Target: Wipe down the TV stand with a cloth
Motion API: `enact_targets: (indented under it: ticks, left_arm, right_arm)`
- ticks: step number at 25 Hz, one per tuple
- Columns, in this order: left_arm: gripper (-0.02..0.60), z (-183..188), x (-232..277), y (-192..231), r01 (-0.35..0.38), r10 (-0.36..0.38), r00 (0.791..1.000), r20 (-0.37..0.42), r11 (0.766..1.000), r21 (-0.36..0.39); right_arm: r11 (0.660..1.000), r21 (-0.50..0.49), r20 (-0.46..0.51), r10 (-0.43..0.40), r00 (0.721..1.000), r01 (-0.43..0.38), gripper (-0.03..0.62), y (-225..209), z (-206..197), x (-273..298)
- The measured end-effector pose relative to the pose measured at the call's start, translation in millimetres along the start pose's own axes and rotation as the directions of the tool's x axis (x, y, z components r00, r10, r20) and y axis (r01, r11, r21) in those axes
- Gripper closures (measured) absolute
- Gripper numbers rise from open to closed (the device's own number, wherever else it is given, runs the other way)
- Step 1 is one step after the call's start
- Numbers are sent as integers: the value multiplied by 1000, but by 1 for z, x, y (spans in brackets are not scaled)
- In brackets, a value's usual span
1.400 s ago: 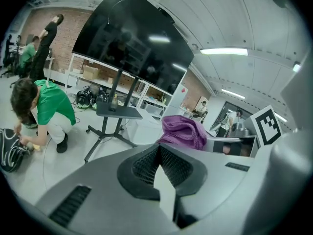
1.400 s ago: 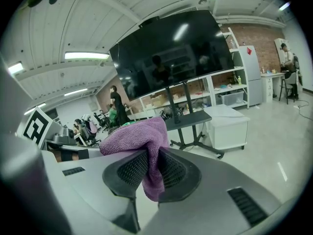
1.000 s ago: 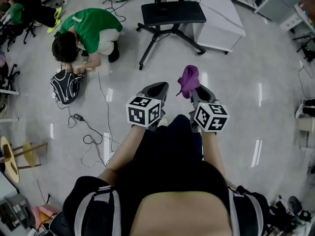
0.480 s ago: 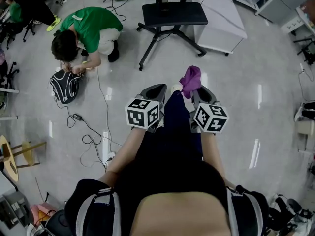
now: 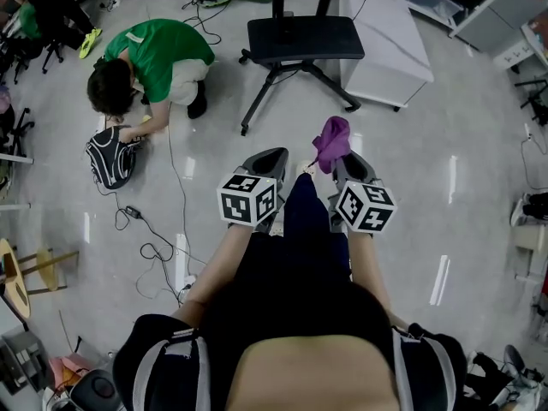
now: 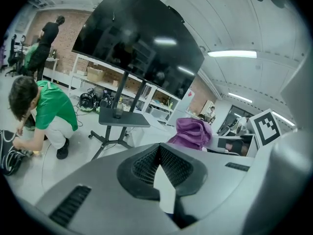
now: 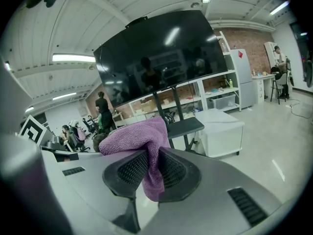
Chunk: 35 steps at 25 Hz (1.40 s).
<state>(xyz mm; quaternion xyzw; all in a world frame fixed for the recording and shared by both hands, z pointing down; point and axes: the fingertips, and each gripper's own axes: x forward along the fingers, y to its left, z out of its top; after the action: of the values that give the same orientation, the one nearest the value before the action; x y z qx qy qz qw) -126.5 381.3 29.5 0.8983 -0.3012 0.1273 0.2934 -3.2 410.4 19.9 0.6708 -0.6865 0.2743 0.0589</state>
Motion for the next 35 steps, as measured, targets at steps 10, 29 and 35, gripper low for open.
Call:
enact_targets:
  ticks: [10,29,35]
  left_arm:
    - [575,43,84,11,-6,5,1000,-15,1000,-21]
    - [575,129,224,42,-41,41,999,-7,999,-12]
    - [575,146,256,56,-69,70,997,15,997,-31]
  right_arm:
    - [999,-28,-28,35,999,-35,525,-41,50,61]
    - [992,-50,-50,110,993,-112,525,-114,134,184]
    - [986,-79,-63,139,988,-144,525,-132,149,221]
